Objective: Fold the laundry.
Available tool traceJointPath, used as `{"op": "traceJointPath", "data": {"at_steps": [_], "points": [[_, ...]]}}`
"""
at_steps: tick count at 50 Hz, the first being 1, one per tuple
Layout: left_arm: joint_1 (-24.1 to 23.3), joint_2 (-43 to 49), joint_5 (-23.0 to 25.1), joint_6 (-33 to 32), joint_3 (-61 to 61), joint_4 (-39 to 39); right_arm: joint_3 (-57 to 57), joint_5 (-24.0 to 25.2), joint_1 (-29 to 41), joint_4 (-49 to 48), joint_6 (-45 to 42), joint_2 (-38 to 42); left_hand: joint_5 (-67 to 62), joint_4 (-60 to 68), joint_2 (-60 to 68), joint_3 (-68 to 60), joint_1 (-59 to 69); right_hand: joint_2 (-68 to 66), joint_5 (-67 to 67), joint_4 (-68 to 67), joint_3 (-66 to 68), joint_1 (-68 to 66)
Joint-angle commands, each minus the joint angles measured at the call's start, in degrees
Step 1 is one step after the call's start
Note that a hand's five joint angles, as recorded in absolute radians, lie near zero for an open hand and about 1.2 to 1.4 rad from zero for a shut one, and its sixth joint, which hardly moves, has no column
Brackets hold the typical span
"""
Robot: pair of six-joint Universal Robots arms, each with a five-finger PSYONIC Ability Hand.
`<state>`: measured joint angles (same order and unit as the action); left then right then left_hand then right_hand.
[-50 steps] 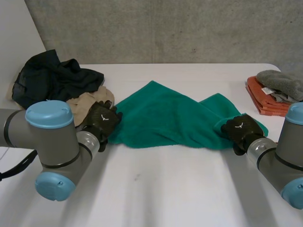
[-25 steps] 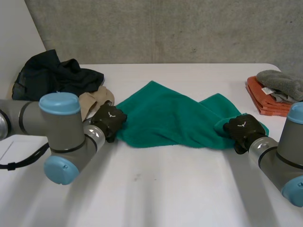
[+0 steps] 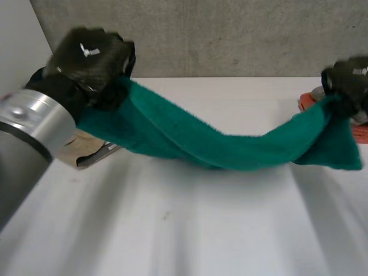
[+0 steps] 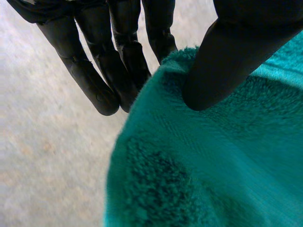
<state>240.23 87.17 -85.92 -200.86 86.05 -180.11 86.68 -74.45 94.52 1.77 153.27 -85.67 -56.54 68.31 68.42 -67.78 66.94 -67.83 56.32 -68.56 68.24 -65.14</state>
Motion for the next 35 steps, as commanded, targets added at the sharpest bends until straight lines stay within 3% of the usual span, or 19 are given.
{"op": "traceJointPath", "data": {"at_steps": [1, 7, 10, 12, 15, 17, 21, 22, 26, 33, 35], "points": [[-0.7, -1.7, 1.8, 1.4, -0.2, 3.2, -9.9, 2.8, 4.5, -8.9, 6.4, 11.1, -13.5, 11.7, 11.6, -12.2, 13.1, -12.2, 13.7, -11.4, 11.8, -14.9], [0.2, 0.8, 0.3, 1.5, 1.4, 3.8, -18.8, -0.8, 9.3, -17.0, 4.6, 26.6, -13.5, 11.7, 11.6, -12.2, 13.1, -12.2, 13.7, -11.4, 11.8, -14.9], [0.2, 1.9, 0.0, 1.6, 1.9, 3.7, -21.5, 0.2, 10.9, -19.2, 4.3, 32.6, -13.5, 11.7, 11.6, -12.2, 13.1, -12.2, 13.7, -11.4, 11.8, -14.9], [0.2, 2.7, -0.1, 1.6, 2.2, 3.8, -24.1, 1.1, 12.7, -20.6, 3.9, 38.3, -13.5, 11.7, 11.6, -12.2, 13.1, 7.4, -5.9, 8.2, -7.8, 4.7], [0.2, 4.4, -0.1, 1.6, 2.1, 3.8, -26.7, 0.7, 15.0, -20.3, 2.7, 43.1, -13.5, 11.7, 11.6, -12.2, 13.1, 57.8, -56.3, 58.6, -58.2, 55.1], [0.3, 4.9, -0.1, 1.6, 2.1, 3.9, -27.4, -0.8, 15.3, -19.4, 2.5, 43.2, -13.5, 11.7, 11.6, -12.2, 13.1, 57.8, -56.3, 58.6, -58.2, 55.1], [1.0, 5.1, 0.1, 1.6, 1.8, 4.2, -26.3, -8.5, 15.2, -14.4, 3.2, 39.6, -13.5, 11.7, 11.6, -12.2, 13.1, 57.8, -56.3, 58.6, -58.2, 55.1], [1.2, 5.0, 0.2, 1.4, 1.7, 4.2, -25.3, -11.8, 15.2, -11.5, 3.3, 37.0, -13.5, 11.7, 11.6, -12.2, 13.1, 57.8, -56.3, 58.6, -58.2, 55.1], [0.9, 4.7, 0.1, 1.6, 0.8, 4.2, -20.9, -17.3, 15.0, -0.3, 3.6, 28.1, -13.5, 11.7, 11.6, -12.2, 13.1, 57.8, -56.3, 58.6, -58.2, 55.1], [-0.2, 3.2, 0.2, 1.7, -1.4, 5.2, -8.6, -15.8, 12.2, 18.3, 5.0, 19.2, -13.5, 11.7, 11.6, -12.2, 13.1, 56.7, -55.2, 57.4, -57.1, 54.0], [-0.8, 2.7, 0.2, 1.8, -2.3, 5.2, -5.4, -14.7, 11.5, 18.6, 5.5, 18.3, -13.5, 11.7, 11.6, -12.2, 13.1, 53.5, -52.0, 54.2, -53.9, 50.8]]}}
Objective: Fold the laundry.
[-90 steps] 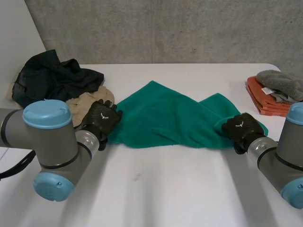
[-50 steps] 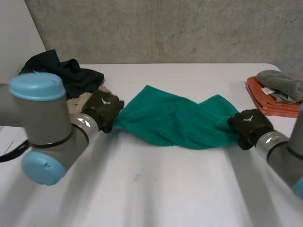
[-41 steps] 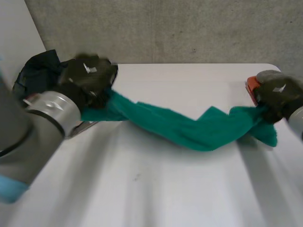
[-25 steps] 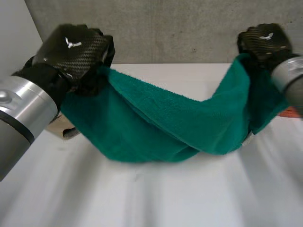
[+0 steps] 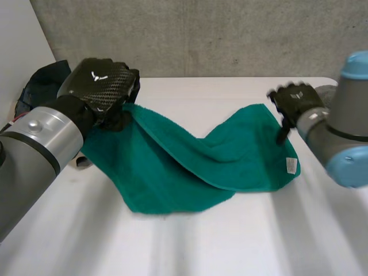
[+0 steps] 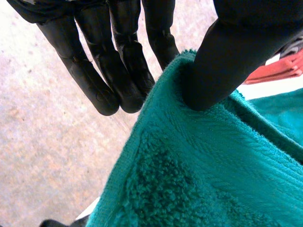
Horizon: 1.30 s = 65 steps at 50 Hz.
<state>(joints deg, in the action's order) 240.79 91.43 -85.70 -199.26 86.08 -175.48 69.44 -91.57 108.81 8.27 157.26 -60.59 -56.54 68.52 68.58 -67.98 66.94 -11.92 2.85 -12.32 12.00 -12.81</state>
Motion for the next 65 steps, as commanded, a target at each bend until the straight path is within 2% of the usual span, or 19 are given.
{"op": "traceJointPath", "data": {"at_steps": [1, 5, 7, 11, 16, 18, 21, 23, 28, 31, 35, 37, 39, 42, 48, 52, 56, 59, 65], "points": [[-1.7, -1.8, 0.0, 0.4, -2.8, 0.7, 15.0, 3.7, -3.2, 10.6, 1.9, -6.8, -13.5, 11.5, 11.4, -12.0, 13.1, -4.5, 3.5, -4.1, 4.4, -3.6], [-2.9, -1.9, -0.3, 0.8, -4.1, 0.8, 23.6, 7.6, -3.6, -0.5, 2.1, -6.1, -13.5, 11.5, 11.4, -12.0, 13.1, -15.0, 14.1, -14.6, 15.0, -14.2], [-3.2, -1.9, -0.3, 1.0, -4.6, 0.9, 26.3, 8.9, -3.3, -6.8, 1.8, -5.1, -13.5, 11.5, 11.4, -12.0, 13.1, -15.2, 14.3, -14.8, 15.2, -14.3], [-3.7, -2.0, -0.3, 1.1, -5.1, 1.3, 27.9, 9.3, -2.5, -15.0, 1.4, -2.6, -13.5, 11.5, 11.4, -12.0, 13.1, -15.4, 14.5, -15.0, 15.3, -14.5], [-4.0, -2.4, -0.3, 1.1, -5.8, 1.5, 27.8, 9.3, -1.6, -19.0, 1.3, 0.6, -13.5, 11.5, 11.4, -12.0, 13.1, -17.3, 16.3, -16.9, 17.2, -16.4], [-4.1, -2.7, -0.3, 1.1, -6.0, 1.7, 27.5, 9.0, -1.6, -19.8, 0.9, 1.8, -13.5, 11.5, 11.4, -12.0, 13.1, -22.6, 21.7, -22.2, 22.5, -21.7], [-4.0, -2.9, -0.3, 1.2, -6.2, 2.1, 27.1, 8.3, -1.8, -22.2, 0.3, 2.3, -13.5, 11.5, 11.4, -12.0, 13.1, -38.6, 37.6, -38.2, 38.5, -37.7], [-3.8, -3.1, -0.3, 1.2, -6.1, 2.2, 27.3, 7.5, -2.1, -24.9, 0.5, 2.0, -13.5, 11.5, 11.4, -12.0, 13.1, -66.9, 66.0, -66.5, 66.8, -66.0], [-1.6, -3.2, -0.7, 1.2, -4.8, 2.5, 29.3, 5.4, -4.6, -28.6, 0.9, -3.3, -13.5, 11.5, 11.4, -12.0, 13.1, -68.1, 67.1, -67.7, 68.0, -67.2], [1.2, -3.0, -0.4, 0.9, -2.7, 3.0, 30.0, 6.3, -7.3, -25.8, -0.8, -8.4, -13.5, 11.5, 11.4, -12.0, 13.1, -68.1, 67.1, -67.7, 68.0, -67.2], [4.4, -0.5, 0.3, -0.4, 0.0, 4.4, 28.7, 9.0, -10.8, -8.4, -10.7, -13.8, -13.5, 11.5, 11.4, -12.0, 13.1, -68.1, 67.1, -67.7, 68.0, -67.2], [6.5, 4.7, 1.2, -4.0, 0.3, 6.6, 27.0, 10.2, -12.6, 4.6, -19.3, -15.3, -13.5, 11.5, 11.4, -12.0, 13.1, -68.1, 67.1, -67.7, 68.0, -67.2], [7.8, 8.7, 2.0, -7.3, -0.2, 8.6, 25.6, 10.3, -13.3, 12.4, -25.8, -15.7, -13.5, 11.5, 11.4, -12.0, 13.1, -68.1, 67.1, -67.7, 68.0, -67.2], [8.4, 14.3, 2.7, -11.2, -2.2, 10.8, 22.5, 9.8, -13.4, 18.0, -32.2, -15.0, -13.5, 11.5, 11.4, -12.0, 13.1, -68.1, 67.1, -67.7, 68.0, -67.2], [7.5, 25.4, 1.3, -16.7, -13.5, 13.6, 13.6, 8.8, -10.6, 16.1, -30.8, -7.5, -13.5, 11.5, 11.4, -12.0, 13.1, -68.1, 67.1, -67.7, 68.0, -67.2], [6.9, 29.8, -1.6, -17.4, -25.4, 13.8, 3.5, 8.0, -8.3, 11.0, -28.7, -3.5, -13.5, 11.5, 11.4, -12.0, 13.1, -68.1, 67.1, -67.7, 68.0, -67.2], [7.2, 30.6, -5.3, -16.3, -40.3, 9.7, -8.0, 6.1, -7.7, 0.0, -23.0, -1.7, -13.5, 11.5, 11.4, -12.0, 13.1, -68.1, 67.1, -67.7, 68.0, -67.2], [7.8, 29.6, -7.7, -13.1, -48.1, 2.7, -14.4, 5.2, -7.9, -11.7, -15.7, -1.9, -13.5, 11.5, 11.4, -12.0, 13.1, -68.1, 67.1, -67.7, 68.0, -67.2], [8.2, 25.3, -7.8, -7.3, -48.5, -13.8, -16.0, 5.9, -8.9, -35.1, -3.8, -3.7, -13.5, 11.5, 11.4, -12.0, 13.1, -68.1, 67.1, -67.7, 68.0, -67.2]]}}
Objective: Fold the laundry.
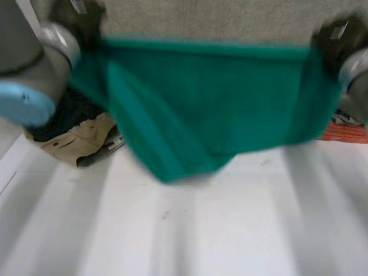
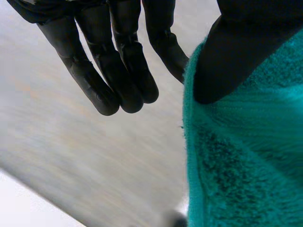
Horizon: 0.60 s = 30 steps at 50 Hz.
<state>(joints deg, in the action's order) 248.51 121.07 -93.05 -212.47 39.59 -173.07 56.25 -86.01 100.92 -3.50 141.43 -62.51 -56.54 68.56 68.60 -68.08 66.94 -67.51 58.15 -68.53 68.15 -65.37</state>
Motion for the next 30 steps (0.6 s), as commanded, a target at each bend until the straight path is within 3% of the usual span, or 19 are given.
{"op": "traceJointPath", "data": {"at_steps": [1, 10, 20, 23, 30], "points": [[0.5, -4.8, 0.0, 6.1, -1.2, -17.7, -2.5, 0.5, -0.9, -24.7, 12.2, -1.7, -13.5, 11.4, 11.4, -11.9, 13.1, -12.5, 11.8, -11.5, 11.9, -14.6], [2.0, -6.5, 2.5, 6.9, 12.9, -19.2, 1.7, 5.0, -1.4, -17.4, 12.4, -1.6, -13.5, 11.4, 11.4, -11.9, 13.1, -12.5, 11.8, -11.5, 11.9, -14.6], [3.0, -2.2, 3.8, 6.6, 32.6, -19.3, 18.4, 8.3, -3.5, -8.7, 11.9, 0.4, -13.5, 11.4, 11.4, -11.9, 13.1, -12.5, 11.8, -11.5, 11.9, -14.6], [3.4, 2.2, 6.9, 4.4, 37.8, -21.7, 24.9, 9.0, -4.0, -6.4, 9.8, 2.7, -2.9, 0.9, 0.9, -1.4, 2.5, -12.5, 11.8, -11.5, 11.9, -14.6], [6.5, 8.0, 8.7, -4.6, 41.8, -23.9, 30.9, 9.1, -5.6, -5.1, 5.3, 5.3, 12.7, -14.7, -14.8, 14.3, -13.1, -12.5, 11.8, -11.5, 11.9, -14.6]]}}
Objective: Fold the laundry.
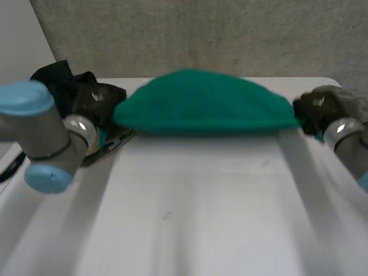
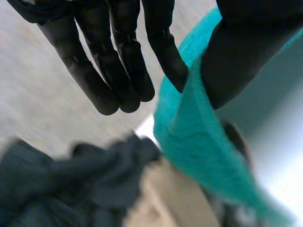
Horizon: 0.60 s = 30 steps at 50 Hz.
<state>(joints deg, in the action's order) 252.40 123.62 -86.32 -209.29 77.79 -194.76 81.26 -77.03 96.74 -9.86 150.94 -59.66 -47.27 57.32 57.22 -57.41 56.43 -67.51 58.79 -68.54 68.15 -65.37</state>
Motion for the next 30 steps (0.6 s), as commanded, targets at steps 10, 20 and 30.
{"op": "traceJointPath", "data": {"at_steps": [10, 20, 30], "points": [[5.6, 6.2, 2.5, -11.1, 3.9, -3.8, 6.8, 0.2, -2.3, 3.7, -3.0, 0.3, 24.4, -24.4, -24.3, 24.5, -23.5, -12.5, 11.2, -11.5, 11.9, -14.6], [5.1, 6.9, 6.6, -9.5, 4.2, -3.4, 6.7, 0.1, -2.5, 4.5, -2.8, 0.3, 21.5, -21.5, -21.4, 21.6, -20.6, -12.5, 11.2, -11.5, 11.9, -14.6], [5.8, 4.6, 8.3, -9.2, 4.2, 1.8, 7.4, 0.2, -2.9, 4.1, -2.4, 1.0, 34.1, -34.1, -34.1, 34.2, -33.3, -12.5, 11.2, -11.5, 11.9, -14.6]]}}
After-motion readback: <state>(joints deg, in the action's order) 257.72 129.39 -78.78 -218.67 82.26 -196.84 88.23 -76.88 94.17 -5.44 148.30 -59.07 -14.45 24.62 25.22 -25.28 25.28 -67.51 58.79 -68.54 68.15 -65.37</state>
